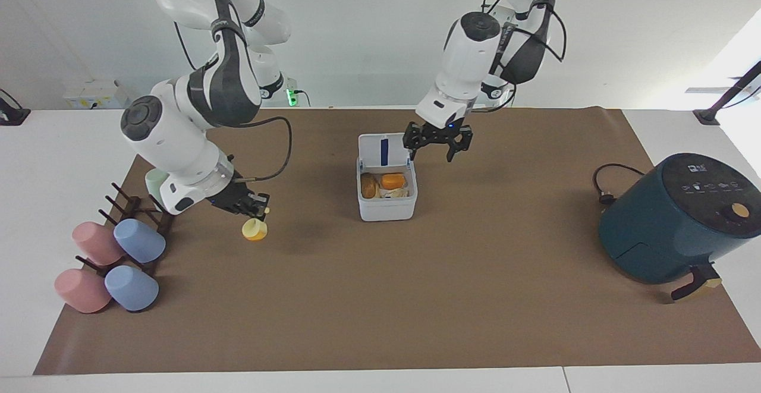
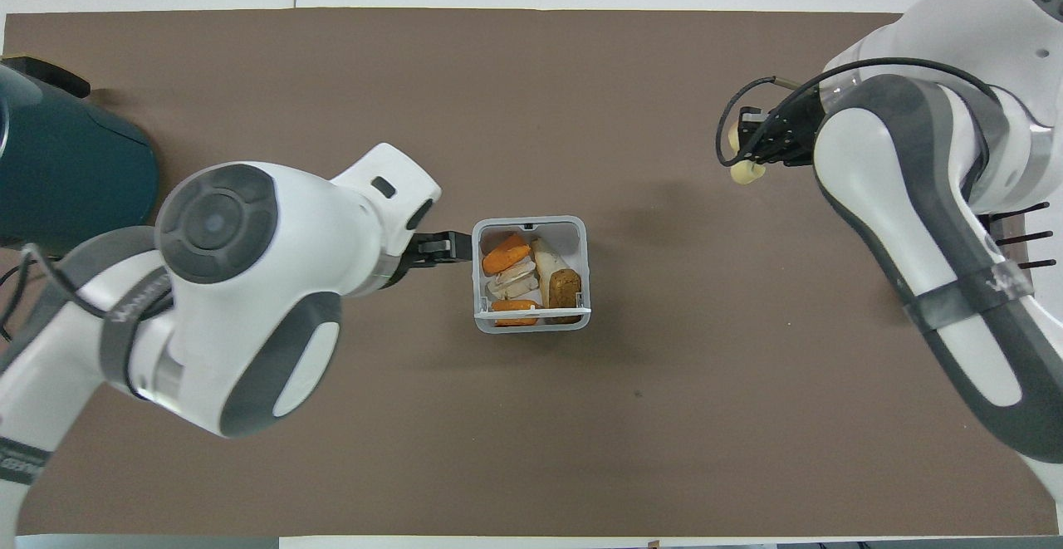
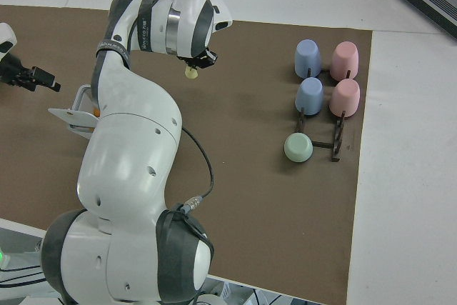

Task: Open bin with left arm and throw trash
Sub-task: 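Carry the block over the bin with the right gripper while the left gripper withdraws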

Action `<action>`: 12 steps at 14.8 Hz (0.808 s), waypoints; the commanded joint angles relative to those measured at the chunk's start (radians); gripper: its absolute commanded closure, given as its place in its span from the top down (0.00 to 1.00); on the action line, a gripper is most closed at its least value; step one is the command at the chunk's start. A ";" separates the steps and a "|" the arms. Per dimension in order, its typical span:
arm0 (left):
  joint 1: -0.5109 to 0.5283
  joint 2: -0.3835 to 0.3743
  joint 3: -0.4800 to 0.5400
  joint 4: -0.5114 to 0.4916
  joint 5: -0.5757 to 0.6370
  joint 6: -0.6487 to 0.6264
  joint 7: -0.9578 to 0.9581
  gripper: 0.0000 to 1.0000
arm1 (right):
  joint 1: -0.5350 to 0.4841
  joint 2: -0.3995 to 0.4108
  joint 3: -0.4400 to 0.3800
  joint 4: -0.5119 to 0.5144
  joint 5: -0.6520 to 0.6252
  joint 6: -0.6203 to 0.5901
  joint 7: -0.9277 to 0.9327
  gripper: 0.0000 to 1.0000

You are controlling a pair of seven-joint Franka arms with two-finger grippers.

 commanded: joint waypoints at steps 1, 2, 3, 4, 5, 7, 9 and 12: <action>0.126 -0.055 -0.005 -0.010 -0.010 -0.059 0.075 1.00 | 0.099 -0.018 0.002 -0.016 0.025 0.012 0.215 0.00; 0.169 -0.056 -0.005 -0.002 -0.009 -0.064 0.117 1.00 | 0.133 -0.018 0.002 -0.016 0.027 0.032 0.287 0.00; 0.209 -0.059 -0.005 0.001 -0.007 -0.081 0.172 1.00 | 0.161 -0.018 0.004 -0.018 0.048 0.053 0.355 0.00; 0.239 -0.064 -0.005 0.016 -0.007 -0.102 0.216 1.00 | 0.194 -0.020 0.003 -0.027 0.081 0.084 0.415 0.00; 0.278 -0.063 -0.005 0.039 -0.006 -0.134 0.247 1.00 | 0.219 -0.026 0.004 -0.045 0.105 0.128 0.459 0.00; 0.331 -0.058 -0.005 0.089 0.028 -0.196 0.310 1.00 | 0.260 -0.035 0.004 -0.079 0.146 0.199 0.538 0.00; 0.380 -0.058 -0.005 0.126 0.076 -0.250 0.368 1.00 | 0.303 -0.049 0.004 -0.123 0.166 0.251 0.587 0.00; 0.460 -0.055 -0.005 0.189 0.077 -0.308 0.456 1.00 | 0.346 -0.080 0.004 -0.208 0.212 0.338 0.648 0.00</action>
